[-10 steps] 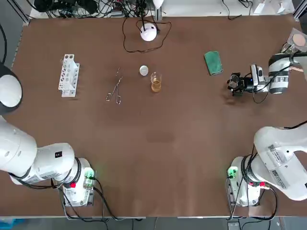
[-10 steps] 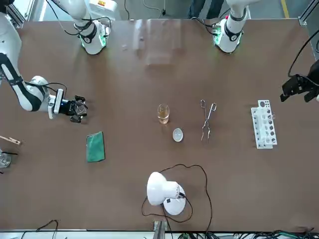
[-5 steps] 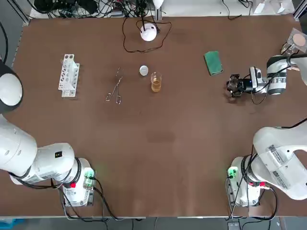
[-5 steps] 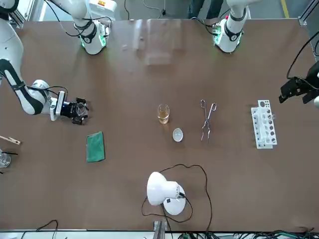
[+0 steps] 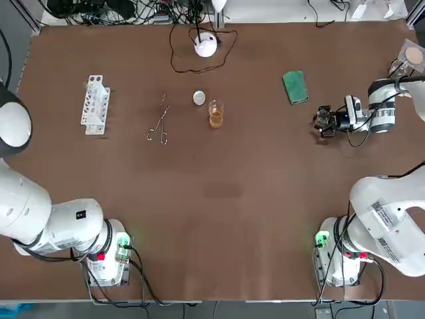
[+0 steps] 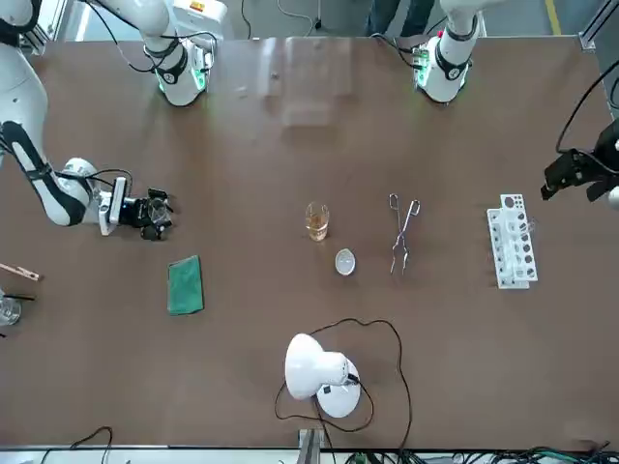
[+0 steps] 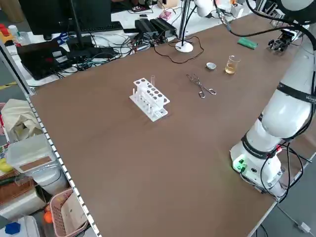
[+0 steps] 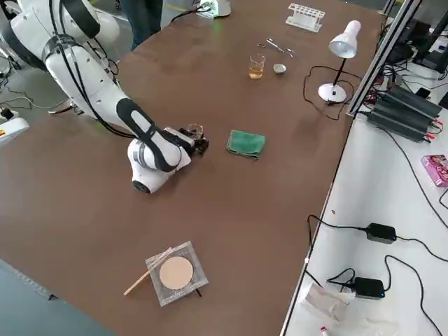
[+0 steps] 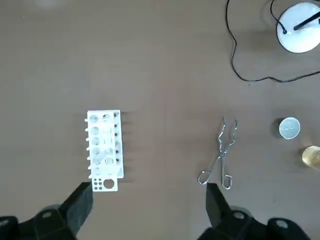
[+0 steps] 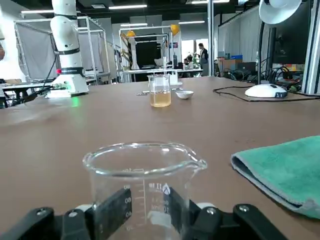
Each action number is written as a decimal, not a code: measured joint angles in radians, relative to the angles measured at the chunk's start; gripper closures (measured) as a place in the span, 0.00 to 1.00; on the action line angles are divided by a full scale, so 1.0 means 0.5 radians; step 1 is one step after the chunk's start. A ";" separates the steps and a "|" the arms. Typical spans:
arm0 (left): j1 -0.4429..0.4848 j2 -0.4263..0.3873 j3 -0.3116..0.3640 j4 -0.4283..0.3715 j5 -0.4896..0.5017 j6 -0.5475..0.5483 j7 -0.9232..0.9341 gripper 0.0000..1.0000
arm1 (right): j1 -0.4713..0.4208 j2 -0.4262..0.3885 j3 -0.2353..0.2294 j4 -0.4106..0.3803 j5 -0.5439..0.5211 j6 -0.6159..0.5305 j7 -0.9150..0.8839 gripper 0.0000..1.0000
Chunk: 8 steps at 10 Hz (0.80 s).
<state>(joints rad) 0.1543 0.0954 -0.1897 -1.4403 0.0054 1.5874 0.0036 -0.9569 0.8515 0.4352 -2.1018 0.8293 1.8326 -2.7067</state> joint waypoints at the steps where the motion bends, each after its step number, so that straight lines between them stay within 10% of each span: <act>1: -0.090 0.005 0.086 -0.001 0.016 0.002 0.000 0.00 | 0.003 0.000 -0.001 0.010 -0.022 -0.006 0.000 0.62; 8: -0.174 0.040 0.145 -0.001 0.034 0.012 0.000 0.00 | 0.182 0.002 -0.132 0.107 -0.059 -0.139 0.001 0.62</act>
<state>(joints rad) 0.0673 0.1152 -0.1173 -1.4408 0.0222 1.5936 0.0037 -0.8660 0.8525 0.3690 -2.0483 0.7998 1.7631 -2.7064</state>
